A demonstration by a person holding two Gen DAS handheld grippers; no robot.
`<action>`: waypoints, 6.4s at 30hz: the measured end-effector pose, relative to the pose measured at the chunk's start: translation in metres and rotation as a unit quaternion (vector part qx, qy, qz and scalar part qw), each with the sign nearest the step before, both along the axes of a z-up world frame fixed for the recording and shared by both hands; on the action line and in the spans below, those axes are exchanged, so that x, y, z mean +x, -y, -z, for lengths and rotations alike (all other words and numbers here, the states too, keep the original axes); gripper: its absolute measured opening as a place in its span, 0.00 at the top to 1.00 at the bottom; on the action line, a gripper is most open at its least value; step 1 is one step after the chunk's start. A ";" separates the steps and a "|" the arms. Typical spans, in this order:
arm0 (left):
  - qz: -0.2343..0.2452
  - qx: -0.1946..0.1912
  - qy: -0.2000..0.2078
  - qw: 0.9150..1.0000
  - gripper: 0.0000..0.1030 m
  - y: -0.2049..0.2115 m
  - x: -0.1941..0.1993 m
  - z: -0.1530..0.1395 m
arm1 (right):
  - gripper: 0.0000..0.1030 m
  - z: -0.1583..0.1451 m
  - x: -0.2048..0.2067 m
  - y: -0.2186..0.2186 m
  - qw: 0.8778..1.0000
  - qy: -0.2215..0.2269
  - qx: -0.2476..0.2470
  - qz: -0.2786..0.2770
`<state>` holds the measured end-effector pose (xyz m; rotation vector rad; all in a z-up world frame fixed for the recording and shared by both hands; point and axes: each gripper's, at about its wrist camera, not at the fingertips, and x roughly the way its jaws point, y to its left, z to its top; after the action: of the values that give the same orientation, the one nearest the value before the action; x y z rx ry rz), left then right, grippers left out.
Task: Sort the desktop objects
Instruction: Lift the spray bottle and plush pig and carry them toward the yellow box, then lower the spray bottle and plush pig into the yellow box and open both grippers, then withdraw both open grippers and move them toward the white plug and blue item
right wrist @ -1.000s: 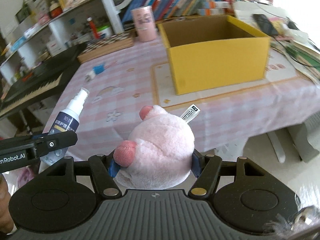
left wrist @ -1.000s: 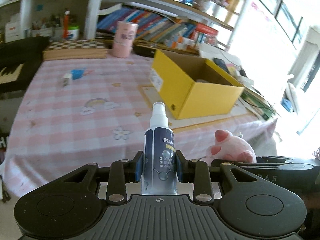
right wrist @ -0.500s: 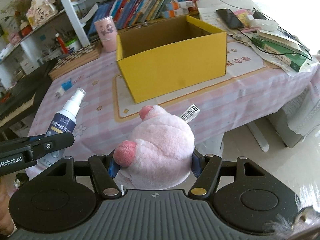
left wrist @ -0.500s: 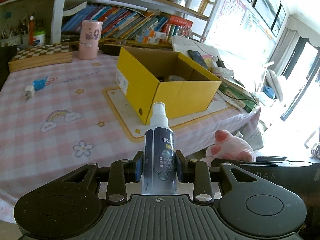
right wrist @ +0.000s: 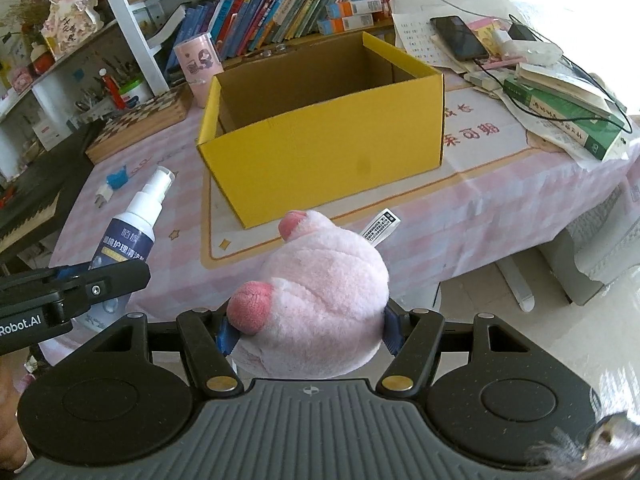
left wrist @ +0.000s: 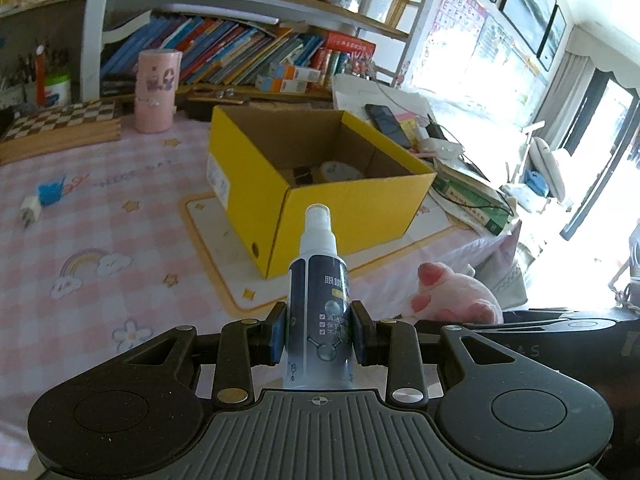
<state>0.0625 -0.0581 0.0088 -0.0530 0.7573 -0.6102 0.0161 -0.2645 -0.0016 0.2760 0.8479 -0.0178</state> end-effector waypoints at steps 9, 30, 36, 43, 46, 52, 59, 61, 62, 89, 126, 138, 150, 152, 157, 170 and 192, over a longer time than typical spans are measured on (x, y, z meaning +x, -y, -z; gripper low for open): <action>0.014 0.000 0.025 1.000 0.70 0.036 0.023 -0.010 | 0.38 -0.011 0.023 0.030 1.000 0.023 -0.010 -0.004; -0.071 0.007 0.091 0.993 0.70 0.108 0.094 -0.037 | 0.38 -0.074 0.118 0.112 0.984 0.163 -0.034 -0.065; -0.097 0.052 0.082 0.991 0.70 0.124 0.117 -0.019 | 0.38 -0.067 0.154 0.118 0.981 0.161 -0.039 -0.097; -0.114 0.091 0.053 0.988 0.70 0.134 0.136 0.001 | 0.38 -0.046 0.199 0.108 0.979 0.128 -0.042 -0.153; -0.115 0.108 0.045 0.986 0.70 0.138 0.141 0.008 | 0.38 -0.034 0.216 0.100 0.976 0.108 -0.055 -0.182; -0.112 0.138 0.043 0.983 0.70 0.147 0.152 0.019 | 0.38 -0.014 0.251 0.086 0.968 0.046 -0.071 -0.238; -0.108 0.153 0.047 0.981 0.70 0.154 0.157 0.022 | 0.37 -0.003 0.270 0.072 0.957 0.012 -0.087 -0.276; -0.109 0.153 0.048 0.981 0.69 0.155 0.158 0.022 | 0.37 -0.002 0.274 0.070 0.956 0.009 -0.087 -0.280; -0.109 0.153 0.049 0.981 0.69 0.155 0.158 0.023 | 0.37 -0.002 0.276 0.069 0.956 0.008 -0.088 -0.281; -0.228 0.083 0.182 0.953 0.09 0.104 0.100 -0.038 | 0.19 -0.053 0.230 0.095 0.975 0.137 -0.044 -0.172; -0.177 0.111 0.130 0.969 0.06 0.019 -0.009 -0.001 | 0.19 -0.004 0.042 0.018 0.993 0.072 -0.084 -0.045; -0.155 0.118 0.099 0.976 0.06 -0.021 -0.037 0.009 | 0.19 0.010 -0.003 -0.028 0.996 0.042 -0.071 -0.042; -0.180 0.128 0.085 0.971 0.05 -0.059 -0.057 0.014 | 0.19 0.016 -0.011 -0.078 0.993 0.029 -0.062 -0.097; -0.191 0.129 0.085 0.969 0.05 -0.066 -0.059 0.013 | 0.20 0.016 -0.009 -0.086 0.991 0.030 -0.060 -0.111; -0.222 0.123 0.087 0.963 0.05 -0.088 -0.065 0.011 | 0.21 0.013 -0.004 -0.109 0.986 0.039 -0.063 -0.150; -0.270 0.114 0.090 0.952 0.05 -0.130 -0.071 0.007 | 0.21 0.007 0.001 -0.157 0.976 0.054 -0.075 -0.198; -0.303 0.109 0.088 0.943 0.05 -0.156 -0.056 0.010 | 0.21 0.006 0.024 -0.188 0.967 0.060 -0.076 -0.235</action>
<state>0.0062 0.0983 -0.0007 -0.0254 0.5877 0.0592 0.0403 -0.0770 -0.0079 -0.0738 0.7701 0.3719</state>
